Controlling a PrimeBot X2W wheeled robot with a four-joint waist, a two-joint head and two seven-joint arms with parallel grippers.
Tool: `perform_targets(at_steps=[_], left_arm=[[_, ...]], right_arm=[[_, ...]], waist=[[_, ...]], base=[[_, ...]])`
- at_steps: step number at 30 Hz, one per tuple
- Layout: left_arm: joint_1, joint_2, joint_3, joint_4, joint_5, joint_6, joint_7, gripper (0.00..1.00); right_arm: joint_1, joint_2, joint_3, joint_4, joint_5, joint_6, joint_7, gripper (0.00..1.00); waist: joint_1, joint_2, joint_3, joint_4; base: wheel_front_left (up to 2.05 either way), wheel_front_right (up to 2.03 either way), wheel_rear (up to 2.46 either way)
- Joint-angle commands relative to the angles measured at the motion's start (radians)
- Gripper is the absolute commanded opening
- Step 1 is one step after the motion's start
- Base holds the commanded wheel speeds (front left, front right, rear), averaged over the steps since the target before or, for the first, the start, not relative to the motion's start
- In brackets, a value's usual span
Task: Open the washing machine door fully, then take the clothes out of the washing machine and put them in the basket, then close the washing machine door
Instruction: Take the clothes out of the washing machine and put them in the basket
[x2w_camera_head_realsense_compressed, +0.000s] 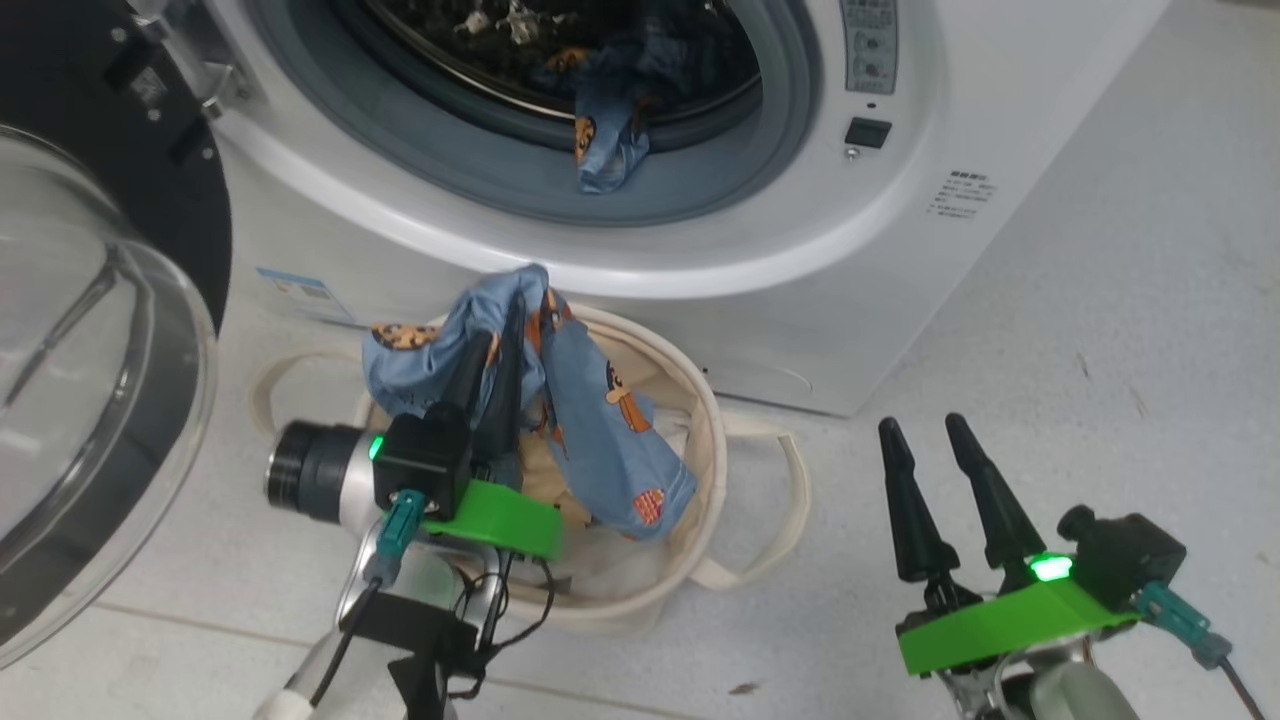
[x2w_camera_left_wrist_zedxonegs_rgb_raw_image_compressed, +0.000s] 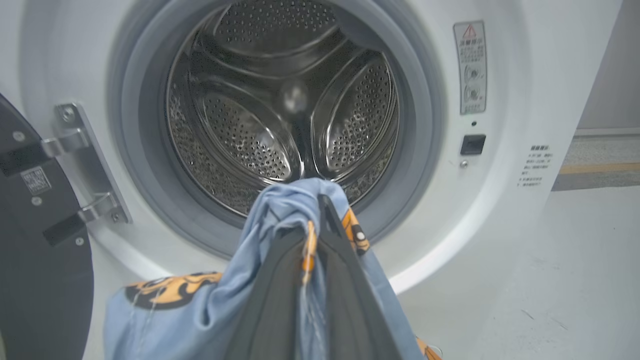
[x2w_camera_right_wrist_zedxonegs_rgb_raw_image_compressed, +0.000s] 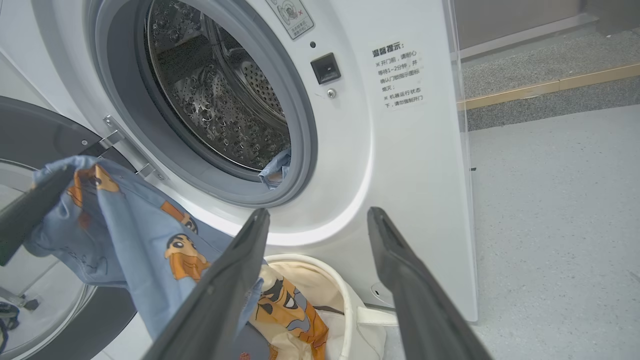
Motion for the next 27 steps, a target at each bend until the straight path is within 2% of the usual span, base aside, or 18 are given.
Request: perform_targets(at_steps=[1, 4, 13, 23, 27], left_arm=[[-0.034, 0.002, 0.038, -0.013, -0.007, -0.008, -0.005, 0.00], [-0.048, -0.013, 0.055, 0.079, -0.044, -0.039, -0.005, 0.00], [-0.138, -0.027, 0.067, 0.353, -0.014, -0.097, -0.005, 0.00], [-0.264, -0.020, 0.082, 0.601, 0.033, -0.108, -0.005, 0.00], [-0.293, -0.020, 0.089, 0.663, 0.038, -0.103, -0.005, 0.00]], right_arm=[[-0.030, -0.004, 0.025, -0.037, -0.011, 0.008, -0.012, 1.00], [-0.042, -0.004, 0.025, -0.042, -0.012, 0.008, -0.012, 1.00], [-0.085, -0.004, 0.031, -0.060, -0.007, 0.008, -0.012, 1.00], [-0.142, -0.004, 0.035, -0.071, 0.028, 0.008, -0.012, 1.00], [-0.155, -0.004, 0.039, -0.072, 0.032, 0.008, -0.012, 1.00]], waist=[[0.0001, 0.0000, 0.016, -0.008], [0.0001, 0.0000, 0.047, -0.022], [0.0001, 0.0000, 0.167, -0.086], [0.0001, 0.0000, 0.279, -0.169], [0.0001, 0.0000, 0.295, -0.179]], base=[[0.00, 0.00, 0.00], [0.00, 0.00, 0.00], [0.00, 0.00, 0.00], [0.00, 0.00, 0.00], [0.00, 0.00, 0.00]])
